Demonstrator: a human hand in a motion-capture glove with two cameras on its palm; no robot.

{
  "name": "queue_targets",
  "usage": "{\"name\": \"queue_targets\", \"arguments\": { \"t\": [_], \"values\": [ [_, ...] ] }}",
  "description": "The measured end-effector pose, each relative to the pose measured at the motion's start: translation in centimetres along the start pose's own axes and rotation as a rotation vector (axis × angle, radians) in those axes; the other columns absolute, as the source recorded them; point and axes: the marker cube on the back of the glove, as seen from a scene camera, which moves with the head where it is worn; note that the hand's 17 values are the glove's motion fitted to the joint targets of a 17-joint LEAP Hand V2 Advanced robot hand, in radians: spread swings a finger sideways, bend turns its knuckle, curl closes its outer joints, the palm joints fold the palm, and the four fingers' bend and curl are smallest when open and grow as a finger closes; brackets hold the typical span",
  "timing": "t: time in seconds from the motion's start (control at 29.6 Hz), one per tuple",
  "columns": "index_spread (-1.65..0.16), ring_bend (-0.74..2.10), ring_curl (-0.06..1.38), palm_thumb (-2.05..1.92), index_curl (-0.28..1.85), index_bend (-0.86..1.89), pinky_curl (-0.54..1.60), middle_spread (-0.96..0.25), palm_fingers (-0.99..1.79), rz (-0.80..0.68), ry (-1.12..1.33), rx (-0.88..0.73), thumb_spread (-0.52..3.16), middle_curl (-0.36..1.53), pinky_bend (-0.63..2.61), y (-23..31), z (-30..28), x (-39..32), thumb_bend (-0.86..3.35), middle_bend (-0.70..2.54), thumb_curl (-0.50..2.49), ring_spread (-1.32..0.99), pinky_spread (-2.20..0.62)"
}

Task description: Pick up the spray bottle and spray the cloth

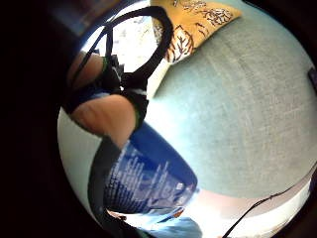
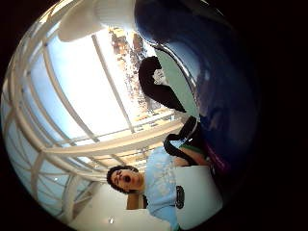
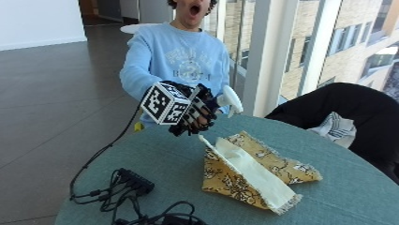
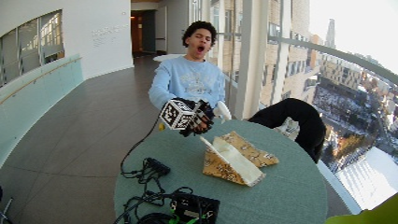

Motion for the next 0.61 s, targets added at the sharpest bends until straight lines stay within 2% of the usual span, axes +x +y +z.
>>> {"name": "queue_targets", "arguments": {
  "t": [0.61],
  "values": [
    [-0.2,0.56,0.4,0.88,0.2,0.09,0.37,-0.05,0.91,0.006,0.015,-0.021,0.78,0.46,0.31,-0.2,0.9,-1.1,-0.02,0.28,0.73,0.03,0.28]
  ]
}}
